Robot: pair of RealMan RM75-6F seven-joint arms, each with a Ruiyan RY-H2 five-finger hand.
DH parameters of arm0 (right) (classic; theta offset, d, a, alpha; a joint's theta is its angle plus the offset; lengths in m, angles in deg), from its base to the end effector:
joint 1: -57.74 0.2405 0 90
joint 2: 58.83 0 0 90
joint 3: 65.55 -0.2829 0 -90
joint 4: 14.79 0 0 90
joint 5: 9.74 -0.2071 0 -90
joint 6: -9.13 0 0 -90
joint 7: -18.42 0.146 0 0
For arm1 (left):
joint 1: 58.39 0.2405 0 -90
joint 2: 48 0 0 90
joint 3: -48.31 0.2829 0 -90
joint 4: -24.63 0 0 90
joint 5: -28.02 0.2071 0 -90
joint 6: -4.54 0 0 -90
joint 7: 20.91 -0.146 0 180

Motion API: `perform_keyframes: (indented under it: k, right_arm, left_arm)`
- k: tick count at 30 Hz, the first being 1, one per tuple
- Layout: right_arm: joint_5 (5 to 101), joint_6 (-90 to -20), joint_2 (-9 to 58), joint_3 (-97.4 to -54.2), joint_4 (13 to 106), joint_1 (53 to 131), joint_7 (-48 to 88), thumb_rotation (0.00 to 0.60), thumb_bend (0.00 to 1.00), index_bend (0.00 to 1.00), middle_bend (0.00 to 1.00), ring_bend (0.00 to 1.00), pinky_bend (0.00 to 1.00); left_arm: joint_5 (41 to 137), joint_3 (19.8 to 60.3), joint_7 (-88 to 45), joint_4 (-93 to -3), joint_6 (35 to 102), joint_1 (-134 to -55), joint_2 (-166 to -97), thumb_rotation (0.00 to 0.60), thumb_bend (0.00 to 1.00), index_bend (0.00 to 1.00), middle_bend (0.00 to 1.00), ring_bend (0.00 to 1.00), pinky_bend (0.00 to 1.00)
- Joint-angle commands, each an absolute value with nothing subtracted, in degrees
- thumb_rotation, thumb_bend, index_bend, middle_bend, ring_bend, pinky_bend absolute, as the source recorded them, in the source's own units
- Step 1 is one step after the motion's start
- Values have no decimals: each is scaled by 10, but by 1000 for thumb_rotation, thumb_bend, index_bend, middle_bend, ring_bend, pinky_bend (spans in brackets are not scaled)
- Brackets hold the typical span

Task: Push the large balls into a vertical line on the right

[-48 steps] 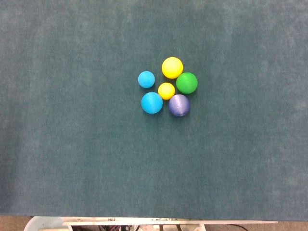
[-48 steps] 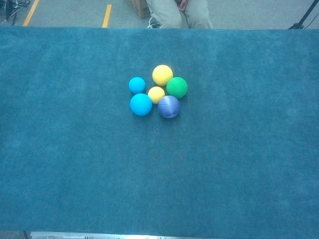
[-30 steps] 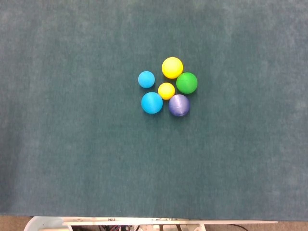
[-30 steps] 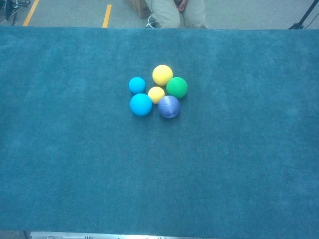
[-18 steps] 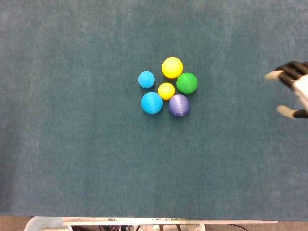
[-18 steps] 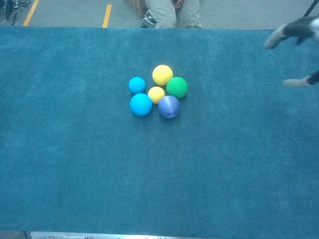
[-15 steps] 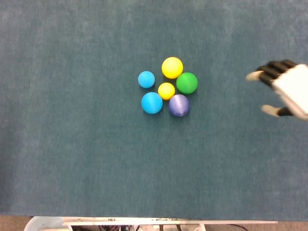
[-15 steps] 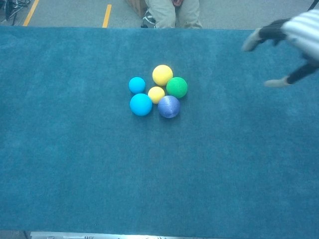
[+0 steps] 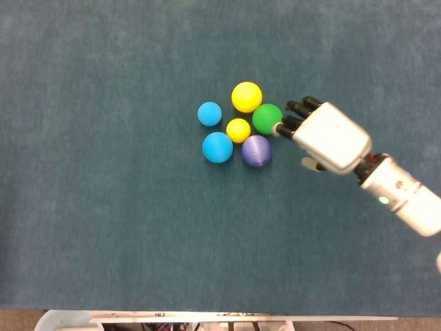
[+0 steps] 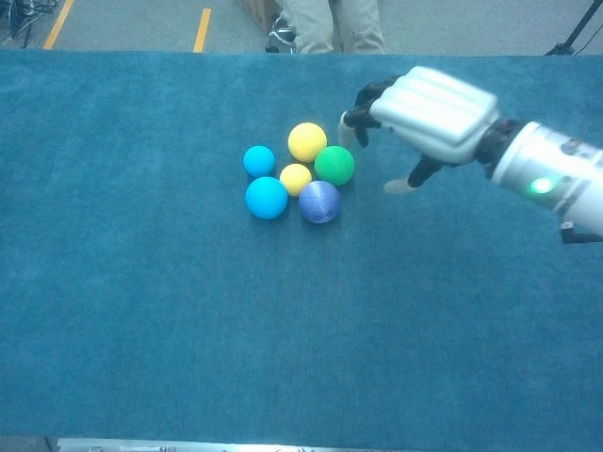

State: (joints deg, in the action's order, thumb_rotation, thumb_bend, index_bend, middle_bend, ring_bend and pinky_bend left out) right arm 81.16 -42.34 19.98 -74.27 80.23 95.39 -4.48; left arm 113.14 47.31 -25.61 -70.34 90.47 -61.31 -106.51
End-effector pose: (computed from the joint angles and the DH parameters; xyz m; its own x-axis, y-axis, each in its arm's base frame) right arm -0.1441 -0.3105 0.0192 0.6596 -0.0557 0.7496 -0.5561 -0.7070 0.4369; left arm -0.3400 0.1664 0.2014 0.5146 0.0339 0.8568 0.8561 0.0353 -0.5156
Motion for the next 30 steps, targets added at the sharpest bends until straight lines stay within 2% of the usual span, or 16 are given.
perform_keyframes:
  k: [1, 17, 30]
  right_arm:
    - [789, -411, 232, -738, 778, 967, -75, 600, 0, 380, 468, 242, 330]
    - [773, -431, 352, -724, 651, 994, -92, 600, 0, 380, 467, 242, 330]
    - [772, -445, 390, -718, 613, 1007, -82, 600, 0, 380, 435, 228, 325]
  left_arm:
    - [1131, 474, -253, -701, 903, -613, -1065, 600, 400, 314, 205, 234, 305]
    - [1131, 477, -227, -683, 905, -605, -1067, 600, 399, 314, 202, 234, 305]
    - [1128, 478, -211, -676, 892, -607, -1064, 600, 400, 314, 196, 234, 305]
